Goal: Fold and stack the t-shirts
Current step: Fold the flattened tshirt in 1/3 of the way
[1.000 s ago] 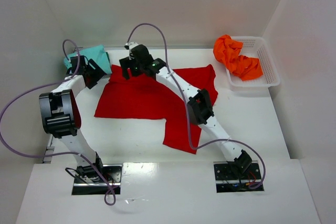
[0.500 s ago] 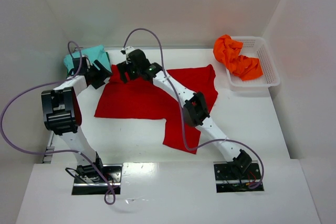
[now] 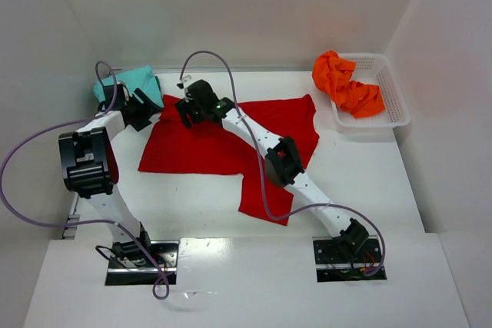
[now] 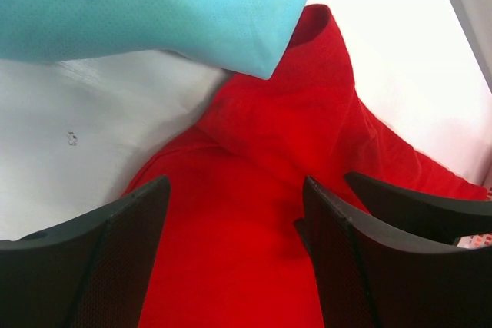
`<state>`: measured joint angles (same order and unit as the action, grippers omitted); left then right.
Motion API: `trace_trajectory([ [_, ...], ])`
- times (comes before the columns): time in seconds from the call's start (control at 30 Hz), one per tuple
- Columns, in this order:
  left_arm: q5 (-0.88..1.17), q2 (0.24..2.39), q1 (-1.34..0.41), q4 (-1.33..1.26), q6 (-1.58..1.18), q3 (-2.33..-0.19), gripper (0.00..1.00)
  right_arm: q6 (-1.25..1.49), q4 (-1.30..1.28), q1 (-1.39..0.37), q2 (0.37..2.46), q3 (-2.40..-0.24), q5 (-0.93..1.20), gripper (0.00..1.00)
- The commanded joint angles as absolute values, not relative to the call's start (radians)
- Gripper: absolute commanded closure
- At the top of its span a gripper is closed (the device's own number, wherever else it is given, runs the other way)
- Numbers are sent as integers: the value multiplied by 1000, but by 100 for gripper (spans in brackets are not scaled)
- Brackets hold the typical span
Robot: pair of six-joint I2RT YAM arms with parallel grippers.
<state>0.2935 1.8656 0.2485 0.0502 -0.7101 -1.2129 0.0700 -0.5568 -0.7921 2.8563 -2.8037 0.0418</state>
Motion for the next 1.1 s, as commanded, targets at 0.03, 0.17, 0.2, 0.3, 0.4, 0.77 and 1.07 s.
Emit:
trace_trajectory([
  [0.03,304,1891,255,35,-701,-1233,23,37,-528,-831,2865,-2872,6,30],
  [0.17,304,1891,264,35,-692,-1233,23,37,-518,-841,2890,-2872,-3,30],
  [0.2,304,1891,264,35,-692,-1233,23,37,-528,-841,2890,-2872,-3,30],
  [0.3,313,1901,264,35,-692,-1233,23,37,-518,-841,2890,-2872,-34,30],
  [0.4,322,1901,264,35,-692,-1243,23,37,-518,-841,2890,-2862,-34,32],
  [0.77,351,1901,264,44,-683,-1261,23,178,-509,-776,2890,-2862,-19,31],
  [1.07,351,1901,264,54,-683,-1270,23,178,-509,-776,2899,-2881,-18,38],
])
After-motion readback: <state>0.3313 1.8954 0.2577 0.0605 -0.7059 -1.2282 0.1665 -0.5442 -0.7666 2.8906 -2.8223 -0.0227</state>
